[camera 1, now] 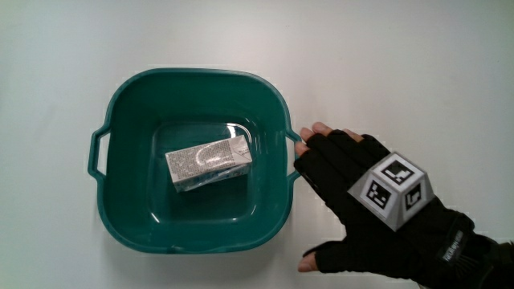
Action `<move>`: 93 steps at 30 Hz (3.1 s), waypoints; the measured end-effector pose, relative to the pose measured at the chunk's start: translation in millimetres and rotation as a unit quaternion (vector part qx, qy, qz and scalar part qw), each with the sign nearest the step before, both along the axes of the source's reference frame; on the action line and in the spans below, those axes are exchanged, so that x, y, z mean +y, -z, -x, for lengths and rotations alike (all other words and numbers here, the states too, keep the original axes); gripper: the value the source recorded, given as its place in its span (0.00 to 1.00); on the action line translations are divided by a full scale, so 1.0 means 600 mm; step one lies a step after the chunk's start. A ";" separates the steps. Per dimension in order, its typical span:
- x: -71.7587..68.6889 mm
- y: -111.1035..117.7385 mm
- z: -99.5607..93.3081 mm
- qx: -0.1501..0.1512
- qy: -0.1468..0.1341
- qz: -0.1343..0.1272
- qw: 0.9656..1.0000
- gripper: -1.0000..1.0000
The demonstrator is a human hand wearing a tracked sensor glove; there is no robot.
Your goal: Pick milk from plate
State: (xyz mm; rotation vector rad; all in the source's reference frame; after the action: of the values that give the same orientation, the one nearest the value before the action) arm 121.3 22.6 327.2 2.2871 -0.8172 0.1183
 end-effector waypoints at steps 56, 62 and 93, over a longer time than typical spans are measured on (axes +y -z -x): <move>-0.117 -0.108 0.182 -0.004 0.010 0.105 0.994 0.50; -0.121 -0.118 0.187 0.002 0.008 0.111 0.994 0.50; -0.124 -0.126 0.187 -0.089 -0.016 0.057 0.994 0.78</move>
State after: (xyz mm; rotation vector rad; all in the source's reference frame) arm 9.0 -51.8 402.8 2.2052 -0.8411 0.3774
